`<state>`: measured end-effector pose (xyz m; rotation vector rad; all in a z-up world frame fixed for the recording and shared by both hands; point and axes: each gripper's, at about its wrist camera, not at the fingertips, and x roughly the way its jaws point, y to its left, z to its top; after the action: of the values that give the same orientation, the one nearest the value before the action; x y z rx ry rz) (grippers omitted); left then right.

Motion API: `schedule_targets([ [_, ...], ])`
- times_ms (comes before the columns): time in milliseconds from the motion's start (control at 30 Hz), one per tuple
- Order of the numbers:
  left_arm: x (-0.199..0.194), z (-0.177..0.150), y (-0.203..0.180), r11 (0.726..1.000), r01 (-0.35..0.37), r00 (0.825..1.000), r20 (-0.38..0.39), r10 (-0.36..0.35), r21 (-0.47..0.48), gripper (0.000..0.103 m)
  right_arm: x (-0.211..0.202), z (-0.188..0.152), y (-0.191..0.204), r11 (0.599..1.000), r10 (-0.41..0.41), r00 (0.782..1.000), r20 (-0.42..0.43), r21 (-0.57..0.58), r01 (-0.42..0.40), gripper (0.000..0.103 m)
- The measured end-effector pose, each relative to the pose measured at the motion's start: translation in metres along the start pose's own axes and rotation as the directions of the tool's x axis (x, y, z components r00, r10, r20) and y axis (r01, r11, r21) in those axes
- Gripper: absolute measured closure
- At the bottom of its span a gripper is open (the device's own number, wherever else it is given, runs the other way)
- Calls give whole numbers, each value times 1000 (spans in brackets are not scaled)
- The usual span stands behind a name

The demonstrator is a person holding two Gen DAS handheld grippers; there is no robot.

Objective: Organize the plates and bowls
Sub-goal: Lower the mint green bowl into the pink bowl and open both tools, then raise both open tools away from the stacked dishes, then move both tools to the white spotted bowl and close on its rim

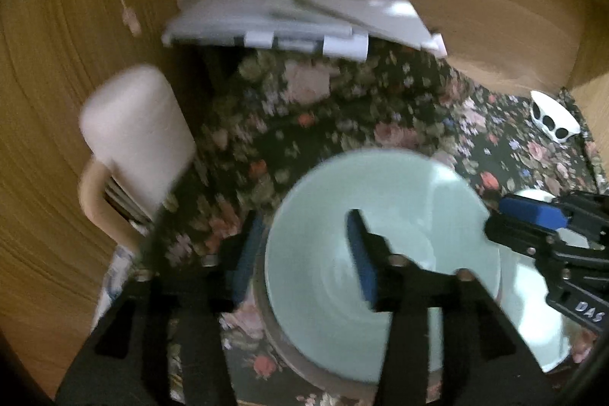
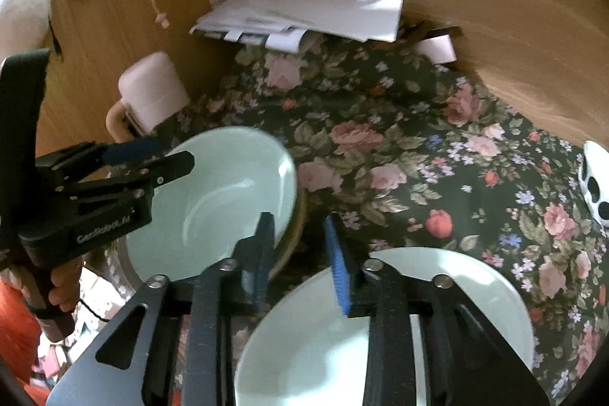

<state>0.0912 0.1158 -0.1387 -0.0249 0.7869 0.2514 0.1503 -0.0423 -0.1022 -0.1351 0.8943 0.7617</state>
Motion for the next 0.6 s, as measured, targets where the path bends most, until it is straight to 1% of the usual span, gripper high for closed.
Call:
schedule_targets([
  [33, -4, 2, -5, 1000, -6, 1000, 24, 6, 23, 37, -3, 1, -3, 1000, -1, 1000, 7, 5, 1, 73],
  [67, -6, 4, -9, 999, -4, 999, 37, 3, 41, 35, -6, 1, -6, 1000, -3, 1000, 13, 11, 3, 72],
  [100, -8, 6, -14, 998, -4, 999, 45, 1, 60, 35, -9, 1, -10, 1000, -4, 1000, 19, 17, 4, 70],
  [167, -9, 11, -21, 996, -1, 999, 46, -3, 84, 33, -17, 1, -19, 999, -15, 999, 37, 29, 14, 62],
  [200, -9, 13, -24, 996, 5, 999, 44, -9, 84, 32, -21, 1, -23, 999, -22, 999, 46, 34, 21, 59],
  [267, -10, 19, -29, 997, 23, 999, 41, -26, 70, 28, -31, 2, -34, 998, -51, 996, 74, 47, 47, 49],
  [333, -11, 24, -34, 997, 45, 998, 36, -47, 56, 27, -40, 3, -44, 996, -73, 993, 93, 61, 68, 43],
  [500, -22, 40, -53, 993, 117, 992, 49, -119, 26, 23, -69, 3, -77, 983, -163, 976, 142, 103, 149, 35],
  [567, -26, 47, -63, 989, 147, 987, 58, -148, 27, 23, -82, 3, -94, 974, -206, 965, 164, 133, 185, 27],
  [600, -29, 50, -67, 987, 156, 986, 62, -157, 30, 22, -85, 3, -100, 969, -223, 960, 171, 144, 199, 26],
])
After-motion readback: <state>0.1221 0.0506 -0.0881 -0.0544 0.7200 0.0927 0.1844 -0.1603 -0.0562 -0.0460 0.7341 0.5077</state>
